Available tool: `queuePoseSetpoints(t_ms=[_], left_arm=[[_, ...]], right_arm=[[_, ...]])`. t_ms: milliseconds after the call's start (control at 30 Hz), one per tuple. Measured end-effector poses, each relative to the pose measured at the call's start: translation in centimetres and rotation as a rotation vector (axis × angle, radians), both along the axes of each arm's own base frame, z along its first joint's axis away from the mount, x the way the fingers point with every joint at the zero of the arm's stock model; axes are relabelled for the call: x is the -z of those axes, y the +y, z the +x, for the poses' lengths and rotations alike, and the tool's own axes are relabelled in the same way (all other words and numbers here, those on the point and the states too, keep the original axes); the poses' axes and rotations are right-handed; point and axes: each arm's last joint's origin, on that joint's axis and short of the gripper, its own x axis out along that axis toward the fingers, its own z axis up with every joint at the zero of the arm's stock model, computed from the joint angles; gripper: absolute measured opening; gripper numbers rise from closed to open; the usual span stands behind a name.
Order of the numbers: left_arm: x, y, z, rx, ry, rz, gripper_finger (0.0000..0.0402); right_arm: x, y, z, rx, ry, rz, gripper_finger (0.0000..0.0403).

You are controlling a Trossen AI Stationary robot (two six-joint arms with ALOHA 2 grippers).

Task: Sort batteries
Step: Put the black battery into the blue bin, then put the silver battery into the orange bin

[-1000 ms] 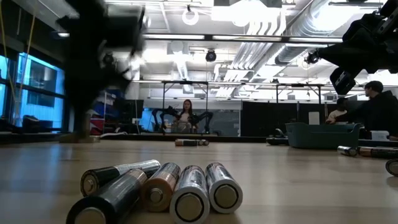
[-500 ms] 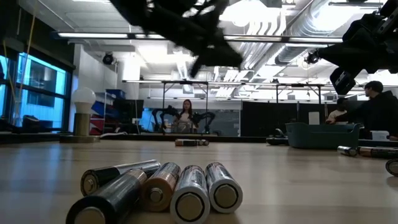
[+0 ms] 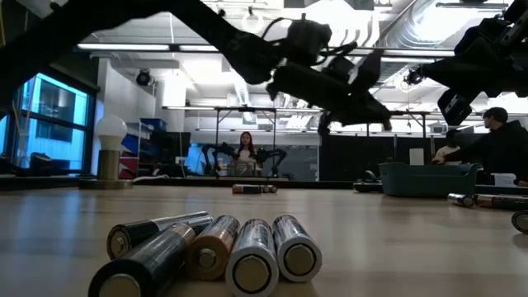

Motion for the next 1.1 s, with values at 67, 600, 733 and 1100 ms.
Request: queuePoseSetpoints(t_ms=[67,600,733,1100], left_arm=[[0.1,0.4,0.9,0.009,-0.03,0.002,0.0031],[2.8,1.4,2.5,-0.011,0.038,0.168,0.0152],[1.6,1.4,2.8,0.012,0.068,0.142,0.0196],[-7.3,3.9,-4.6,0.22,0.553,0.194,0.0216]], right_arm=[[0.0,0.0,0.0,0.0,0.0,0.0,0.0],[0.0,0.0,0.0,0.0,0.0,0.0,0.0],[0.0,0.0,0.0,0.0,0.0,0.0,0.0],[0.0,0.0,0.0,0.0,0.003,0.0,0.0]])
